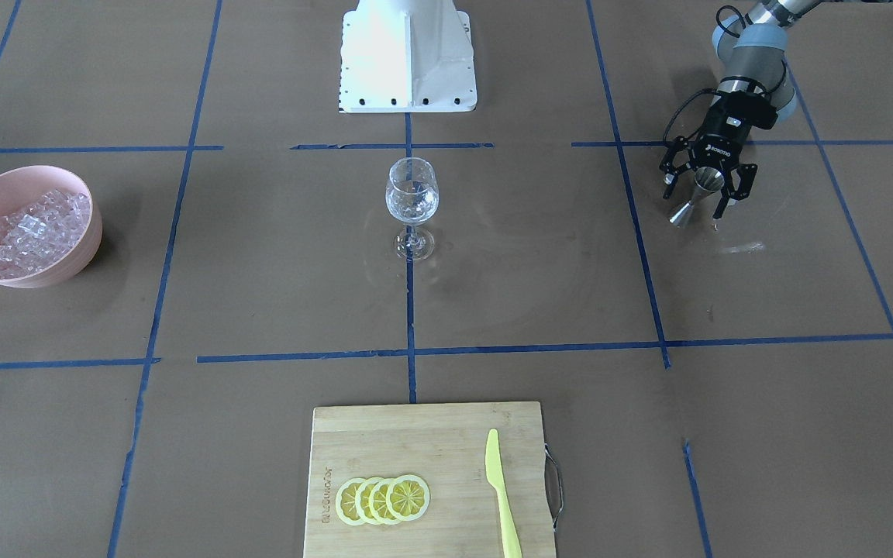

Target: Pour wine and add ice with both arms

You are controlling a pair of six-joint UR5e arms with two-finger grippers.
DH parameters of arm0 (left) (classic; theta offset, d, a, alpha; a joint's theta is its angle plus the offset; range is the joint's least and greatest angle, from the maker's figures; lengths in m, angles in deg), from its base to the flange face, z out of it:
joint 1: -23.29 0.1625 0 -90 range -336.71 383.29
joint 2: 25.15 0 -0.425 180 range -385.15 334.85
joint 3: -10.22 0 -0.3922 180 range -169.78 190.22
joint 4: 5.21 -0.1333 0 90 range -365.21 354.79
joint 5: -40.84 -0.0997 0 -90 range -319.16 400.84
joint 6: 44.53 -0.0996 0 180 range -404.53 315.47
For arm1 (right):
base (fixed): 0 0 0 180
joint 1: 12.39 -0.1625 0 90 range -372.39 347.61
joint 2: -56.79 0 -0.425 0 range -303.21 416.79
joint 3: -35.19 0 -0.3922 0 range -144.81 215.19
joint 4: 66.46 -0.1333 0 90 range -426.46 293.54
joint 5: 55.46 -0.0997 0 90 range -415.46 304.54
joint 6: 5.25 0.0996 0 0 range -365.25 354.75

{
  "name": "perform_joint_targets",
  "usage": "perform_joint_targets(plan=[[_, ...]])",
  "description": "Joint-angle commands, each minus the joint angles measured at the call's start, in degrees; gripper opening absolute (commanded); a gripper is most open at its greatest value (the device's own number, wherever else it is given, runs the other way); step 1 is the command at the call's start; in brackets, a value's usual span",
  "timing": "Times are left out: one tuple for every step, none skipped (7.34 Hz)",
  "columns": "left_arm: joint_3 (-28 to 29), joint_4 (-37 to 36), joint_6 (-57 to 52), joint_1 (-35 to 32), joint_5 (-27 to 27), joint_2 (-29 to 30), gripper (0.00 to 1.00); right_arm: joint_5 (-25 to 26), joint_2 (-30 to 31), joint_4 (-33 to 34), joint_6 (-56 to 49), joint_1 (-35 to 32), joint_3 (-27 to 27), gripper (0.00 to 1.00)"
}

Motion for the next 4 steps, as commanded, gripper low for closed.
perform_joint_targets(plan=[[-0.14, -0.26, -0.06, 0.15, 0.22, -0.21, 0.99, 0.00, 0.00, 0.00, 0.00, 0.00, -0.11, 1.00], [-0.23, -0.26, -0.06, 0.15, 0.22, -0.30, 0.99, 0.00, 0.00, 0.00, 0.00, 0.00, -0.29, 1.00], [-0.23, -1.13, -0.06, 0.15, 0.22, -0.39, 0.99, 0.00, 0.00, 0.00, 0.00, 0.00, -0.20, 1.00], [-0.32, -2.45, -0.15, 0.15, 0.22, -0.39, 0.99, 0.00, 0.00, 0.00, 0.00, 0.00, -0.20, 1.00]])
